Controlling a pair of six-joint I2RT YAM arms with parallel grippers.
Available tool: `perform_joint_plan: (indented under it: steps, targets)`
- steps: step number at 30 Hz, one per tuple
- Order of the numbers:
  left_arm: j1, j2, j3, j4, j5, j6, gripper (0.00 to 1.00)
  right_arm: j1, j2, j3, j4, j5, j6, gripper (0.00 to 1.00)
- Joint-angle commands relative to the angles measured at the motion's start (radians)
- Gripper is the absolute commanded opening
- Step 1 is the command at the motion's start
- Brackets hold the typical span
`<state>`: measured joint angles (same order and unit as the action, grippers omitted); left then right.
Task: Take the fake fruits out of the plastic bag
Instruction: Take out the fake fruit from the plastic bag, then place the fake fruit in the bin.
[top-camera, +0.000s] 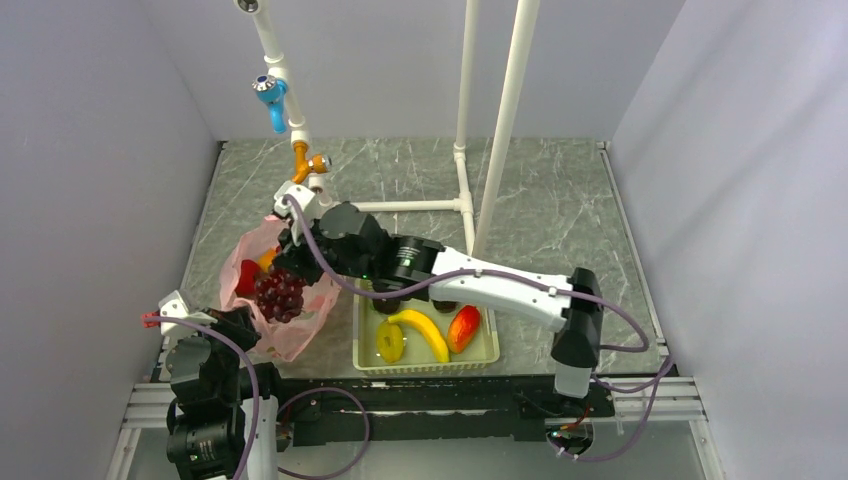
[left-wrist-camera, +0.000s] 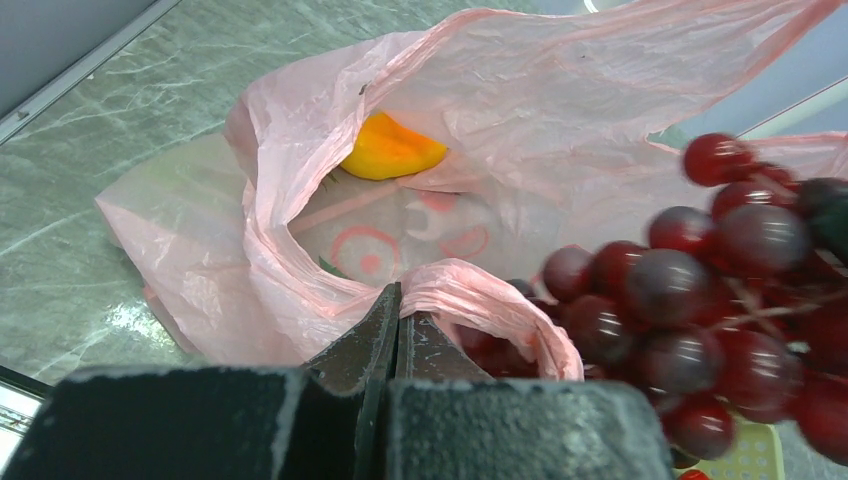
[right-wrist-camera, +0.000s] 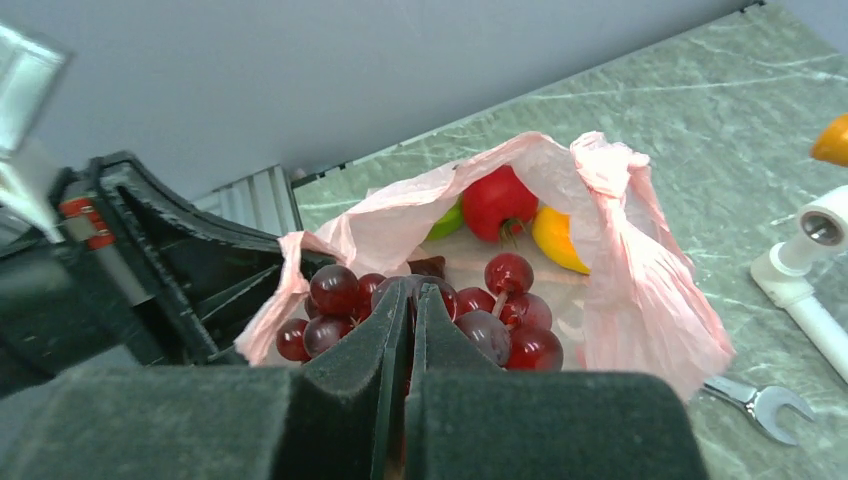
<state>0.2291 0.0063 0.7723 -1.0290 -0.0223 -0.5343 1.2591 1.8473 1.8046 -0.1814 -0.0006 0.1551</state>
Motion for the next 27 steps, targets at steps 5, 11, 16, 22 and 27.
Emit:
perform_joint_plan:
  steps: [5,11,16,22,27]
  targets:
    - [0.007,-0.267,0.001,0.041,0.013,0.017,0.0,-0.002,-0.271,-0.14,0.059,0.116,-0.022,0.0]
    - [0.007,-0.271,0.001,0.041,0.013,0.016,0.0,-0.003,-0.543,-0.368,0.077,0.264,-0.085,0.0]
    - [0.007,-0.271,-0.001,0.042,0.013,0.017,0.0,-0.017,-0.741,-0.615,0.121,0.432,-0.104,0.0]
    - [0.007,-0.269,-0.002,0.044,0.027,0.019,0.0,-0.058,-0.757,-0.75,-0.056,0.509,-0.002,0.0]
    - [0.008,-0.27,-0.003,0.046,0.028,0.019,0.0,-0.059,-0.736,-0.847,-0.111,0.431,0.113,0.0]
